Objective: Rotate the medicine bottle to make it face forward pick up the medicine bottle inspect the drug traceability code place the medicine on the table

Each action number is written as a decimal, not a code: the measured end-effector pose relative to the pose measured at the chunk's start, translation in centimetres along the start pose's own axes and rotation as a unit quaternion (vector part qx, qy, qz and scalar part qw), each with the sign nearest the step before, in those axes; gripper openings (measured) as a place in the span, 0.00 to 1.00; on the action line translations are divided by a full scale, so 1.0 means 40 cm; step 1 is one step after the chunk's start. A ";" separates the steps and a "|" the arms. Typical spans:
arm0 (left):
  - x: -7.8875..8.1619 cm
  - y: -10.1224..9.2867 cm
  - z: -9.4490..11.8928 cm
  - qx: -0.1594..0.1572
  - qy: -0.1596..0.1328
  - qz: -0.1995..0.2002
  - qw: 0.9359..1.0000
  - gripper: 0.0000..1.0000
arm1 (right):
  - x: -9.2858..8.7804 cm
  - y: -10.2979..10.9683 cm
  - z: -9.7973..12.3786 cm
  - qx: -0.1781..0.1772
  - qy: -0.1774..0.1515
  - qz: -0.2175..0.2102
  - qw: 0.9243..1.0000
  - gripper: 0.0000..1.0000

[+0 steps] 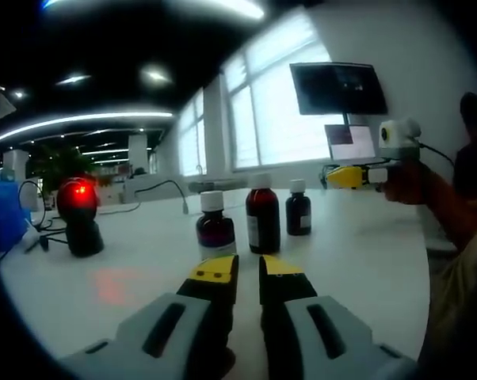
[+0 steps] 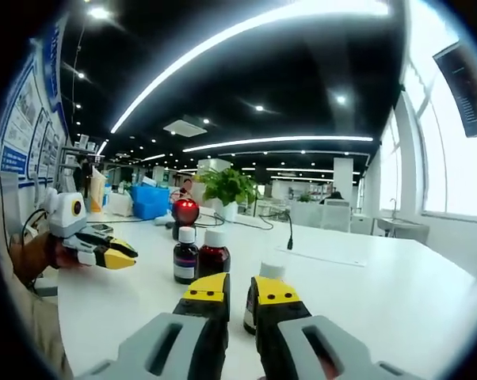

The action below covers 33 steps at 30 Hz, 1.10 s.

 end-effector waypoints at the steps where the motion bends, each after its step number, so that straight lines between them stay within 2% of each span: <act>1: 0.000 0.000 0.000 0.001 0.000 -0.001 1.000 0.04 | 0.002 0.001 -0.004 0.000 0.000 -0.002 1.000 0.09; 23: 0.001 -0.002 -0.002 -0.002 0.002 -0.006 1.000 0.04 | 0.049 0.013 -0.076 0.015 -0.001 -0.003 1.000 0.10; 33: 0.001 -0.002 -0.002 -0.003 0.001 -0.006 1.000 0.04 | 0.047 0.021 -0.115 0.025 0.008 -0.002 1.000 0.11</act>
Point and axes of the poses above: the point that each gripper's makers call its tool centre point, and the gripper's own axes: z roughly backward along the fingers, y roughly to its left, x roughly out of its top, the point moved 9 cm from there along z, roughly backward along the fingers, and after that the axes turned 13 degrees about -z, right-handed, at the moved point
